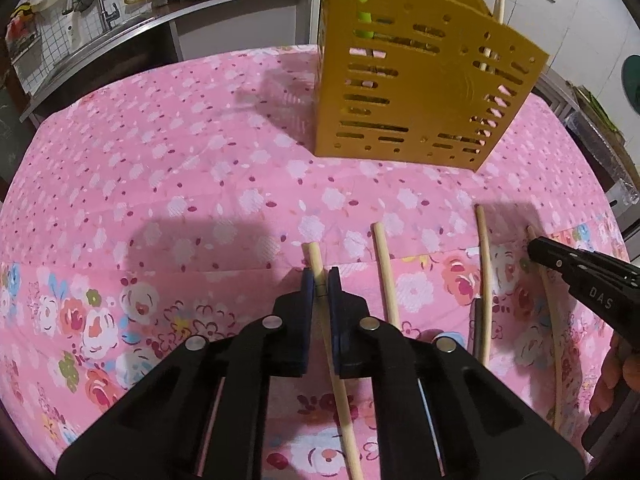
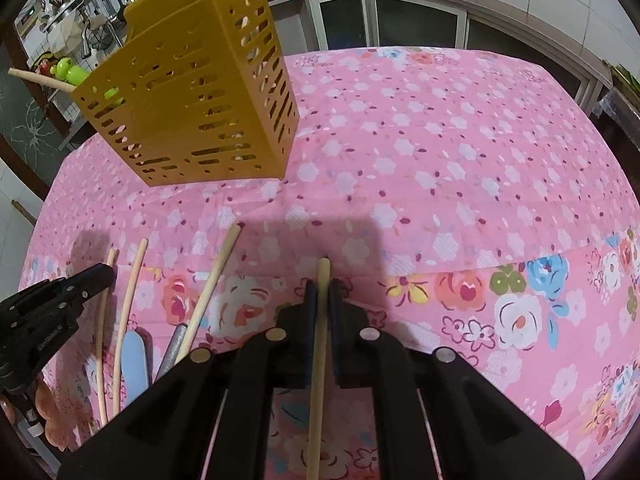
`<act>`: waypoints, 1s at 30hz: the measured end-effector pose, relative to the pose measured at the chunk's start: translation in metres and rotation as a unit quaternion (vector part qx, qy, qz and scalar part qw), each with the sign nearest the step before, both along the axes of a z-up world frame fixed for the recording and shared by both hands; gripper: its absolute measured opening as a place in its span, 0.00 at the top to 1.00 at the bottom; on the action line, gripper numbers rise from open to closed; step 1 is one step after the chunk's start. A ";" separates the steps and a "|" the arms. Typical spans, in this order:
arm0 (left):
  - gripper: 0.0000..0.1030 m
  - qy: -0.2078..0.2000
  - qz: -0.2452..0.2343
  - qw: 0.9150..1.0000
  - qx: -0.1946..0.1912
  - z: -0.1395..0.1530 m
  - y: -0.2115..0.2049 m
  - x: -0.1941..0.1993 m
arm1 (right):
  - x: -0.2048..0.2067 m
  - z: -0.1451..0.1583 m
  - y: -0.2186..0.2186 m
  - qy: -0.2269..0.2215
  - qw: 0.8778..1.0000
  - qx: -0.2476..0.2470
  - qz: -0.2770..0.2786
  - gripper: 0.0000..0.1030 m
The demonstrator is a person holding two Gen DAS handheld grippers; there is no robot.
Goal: Organize utensils
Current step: 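Grasp a chopstick with the left tool while the right tool grasps another chopstick, then lift both chopsticks and carry them over the yellow holder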
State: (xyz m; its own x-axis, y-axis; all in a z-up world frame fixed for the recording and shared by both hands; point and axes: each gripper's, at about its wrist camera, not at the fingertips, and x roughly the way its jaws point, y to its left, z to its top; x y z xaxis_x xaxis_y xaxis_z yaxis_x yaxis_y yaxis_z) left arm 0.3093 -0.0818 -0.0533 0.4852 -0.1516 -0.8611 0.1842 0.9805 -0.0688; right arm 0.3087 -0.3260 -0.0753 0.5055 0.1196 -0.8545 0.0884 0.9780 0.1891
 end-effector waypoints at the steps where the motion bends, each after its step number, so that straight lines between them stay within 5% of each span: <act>1: 0.94 -0.003 0.000 1.000 -0.001 0.002 0.000 -0.001 | 0.000 0.000 -0.001 -0.001 1.000 0.001 -0.002 0.94; 20: 0.95 -0.146 -0.006 0.989 -0.030 0.067 0.023 -0.037 | -0.045 0.058 -0.005 -0.123 0.992 0.013 -0.006 0.94; 30: 0.95 -0.173 -0.006 0.984 -0.049 0.081 0.034 -0.046 | -0.065 0.089 0.003 -0.186 0.983 -0.011 -0.004 0.94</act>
State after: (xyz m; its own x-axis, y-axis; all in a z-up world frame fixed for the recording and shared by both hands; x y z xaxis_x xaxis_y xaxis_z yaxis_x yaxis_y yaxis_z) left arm 0.2634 -0.0479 0.0274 0.7448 -0.2333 -0.6252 0.2250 0.9698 -0.0939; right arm 0.2437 -0.3225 0.0140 0.7836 0.0981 -0.6135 0.0252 0.9816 0.1891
